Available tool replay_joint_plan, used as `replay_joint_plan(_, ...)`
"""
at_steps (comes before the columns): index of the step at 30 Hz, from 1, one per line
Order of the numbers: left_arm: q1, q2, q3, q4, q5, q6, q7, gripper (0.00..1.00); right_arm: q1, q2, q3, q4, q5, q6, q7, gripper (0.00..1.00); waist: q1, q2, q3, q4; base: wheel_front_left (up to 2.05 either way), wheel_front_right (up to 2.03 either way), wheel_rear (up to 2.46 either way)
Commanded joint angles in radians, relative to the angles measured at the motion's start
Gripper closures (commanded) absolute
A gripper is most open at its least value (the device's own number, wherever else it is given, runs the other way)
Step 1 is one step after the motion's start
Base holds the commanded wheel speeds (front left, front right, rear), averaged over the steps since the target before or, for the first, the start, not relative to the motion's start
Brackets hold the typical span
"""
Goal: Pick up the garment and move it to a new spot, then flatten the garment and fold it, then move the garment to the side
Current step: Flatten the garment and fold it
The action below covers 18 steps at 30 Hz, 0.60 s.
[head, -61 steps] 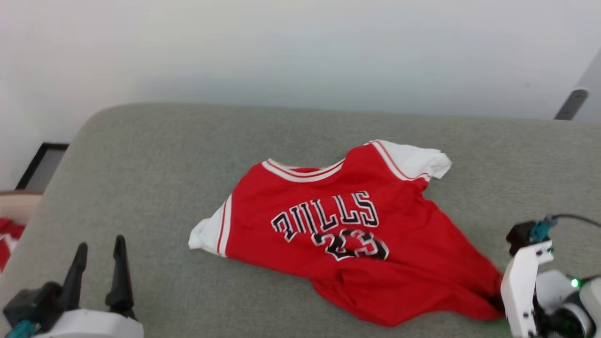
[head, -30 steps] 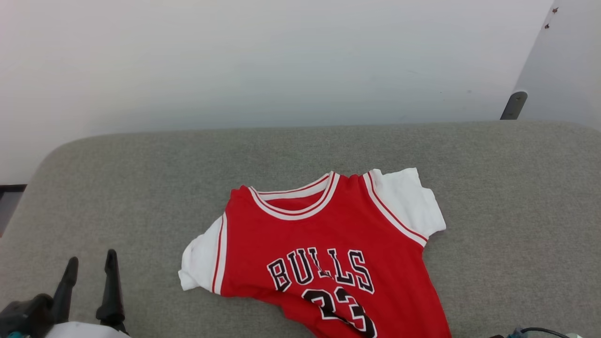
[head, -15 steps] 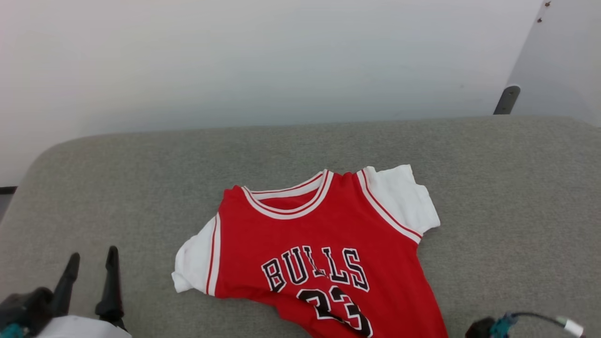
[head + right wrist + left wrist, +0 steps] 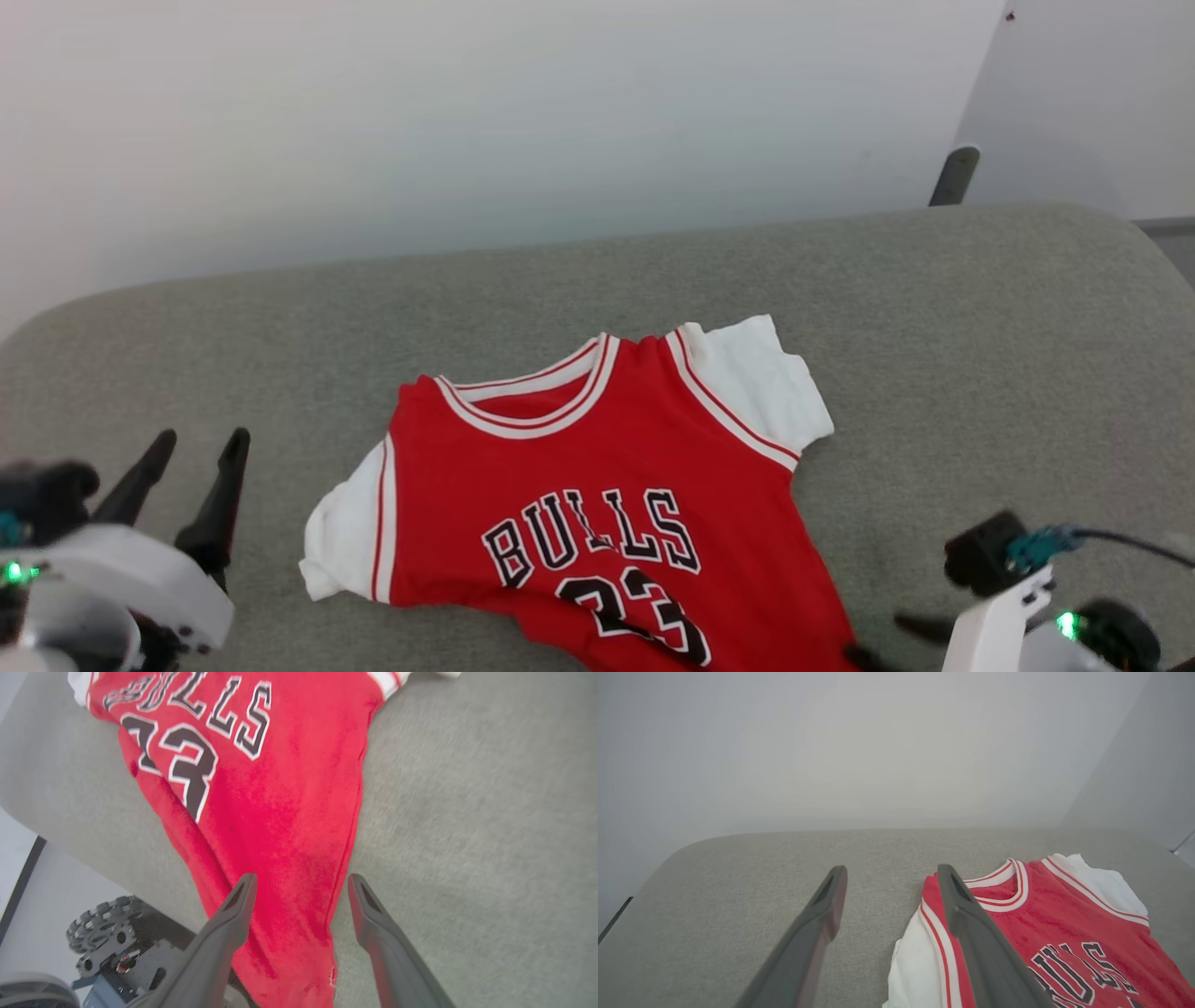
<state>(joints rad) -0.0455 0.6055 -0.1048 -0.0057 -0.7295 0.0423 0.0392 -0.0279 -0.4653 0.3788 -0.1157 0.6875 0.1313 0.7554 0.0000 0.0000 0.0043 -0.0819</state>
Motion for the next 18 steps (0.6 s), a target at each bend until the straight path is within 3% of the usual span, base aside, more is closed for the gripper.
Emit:
replay_joint_plan(1, -0.02, 0.014, -0.005, 0.007, -0.003, -0.009, 0.02, 0.0, -0.02, -0.001, -0.007, -0.013, -0.01, -0.001, -0.017, 0.0, 0.0, 0.0, 0.01, -0.012, 0.0, 0.0, 0.0)
replay_joint_plan(10, -0.2, 0.062, -0.075, 0.135, -0.128, -0.063, 0.339, 0.0, -0.125, 0.032, -0.043, -0.046, -0.113, -0.001, -0.239, 0.0, 0.0, 0.0, 0.057, -0.052, 0.0, 0.0, 0.0)
replay_joint_plan(18, -0.333, 0.066, -0.16, 0.288, -0.167, -0.044, 0.588, 0.0, -0.208, 0.074, -0.1, -0.004, -0.182, -0.001, -0.376, 0.0, 0.0, 0.0, 0.102, -0.074, 0.0, 0.0, 0.0)
